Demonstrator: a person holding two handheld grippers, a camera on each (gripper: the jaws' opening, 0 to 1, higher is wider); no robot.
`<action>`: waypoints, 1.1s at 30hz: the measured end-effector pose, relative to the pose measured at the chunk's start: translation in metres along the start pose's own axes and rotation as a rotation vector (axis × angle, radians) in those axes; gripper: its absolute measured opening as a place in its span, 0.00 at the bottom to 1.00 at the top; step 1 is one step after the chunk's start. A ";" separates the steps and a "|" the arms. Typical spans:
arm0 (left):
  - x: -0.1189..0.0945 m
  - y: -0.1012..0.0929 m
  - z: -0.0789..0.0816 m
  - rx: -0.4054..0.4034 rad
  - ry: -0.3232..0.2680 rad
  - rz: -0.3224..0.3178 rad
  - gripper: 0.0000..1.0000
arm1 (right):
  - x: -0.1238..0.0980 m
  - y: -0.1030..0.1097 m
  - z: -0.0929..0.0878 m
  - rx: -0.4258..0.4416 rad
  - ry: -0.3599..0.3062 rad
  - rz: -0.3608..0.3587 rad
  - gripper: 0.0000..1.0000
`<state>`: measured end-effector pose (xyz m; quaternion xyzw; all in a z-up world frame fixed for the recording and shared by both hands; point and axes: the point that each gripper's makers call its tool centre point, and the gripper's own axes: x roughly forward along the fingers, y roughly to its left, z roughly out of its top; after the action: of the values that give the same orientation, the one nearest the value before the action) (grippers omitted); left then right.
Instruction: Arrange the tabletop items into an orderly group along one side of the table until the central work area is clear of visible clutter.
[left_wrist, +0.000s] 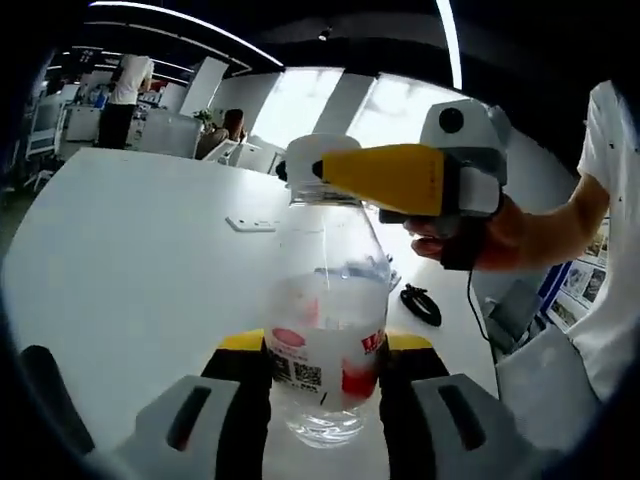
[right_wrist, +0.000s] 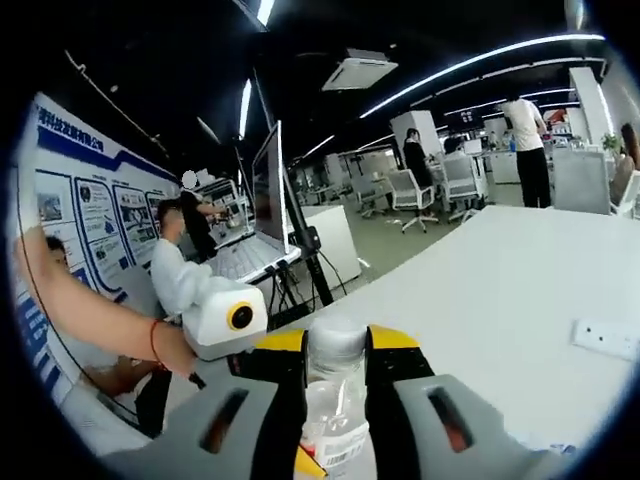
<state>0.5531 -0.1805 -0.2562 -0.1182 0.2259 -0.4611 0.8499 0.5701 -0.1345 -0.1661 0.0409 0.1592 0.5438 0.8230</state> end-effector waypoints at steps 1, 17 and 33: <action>0.001 0.001 0.002 0.014 -0.009 0.000 0.41 | 0.000 -0.001 0.002 -0.013 -0.004 -0.002 0.19; 0.004 0.024 0.013 0.160 0.011 0.009 0.40 | 0.011 -0.009 0.006 -0.198 -0.015 -0.044 0.19; 0.004 0.041 0.018 0.265 0.065 -0.001 0.41 | 0.016 -0.016 0.007 -0.270 -0.030 -0.123 0.19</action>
<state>0.5936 -0.1612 -0.2582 0.0101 0.1905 -0.4910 0.8500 0.5922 -0.1255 -0.1665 -0.0720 0.0742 0.5082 0.8550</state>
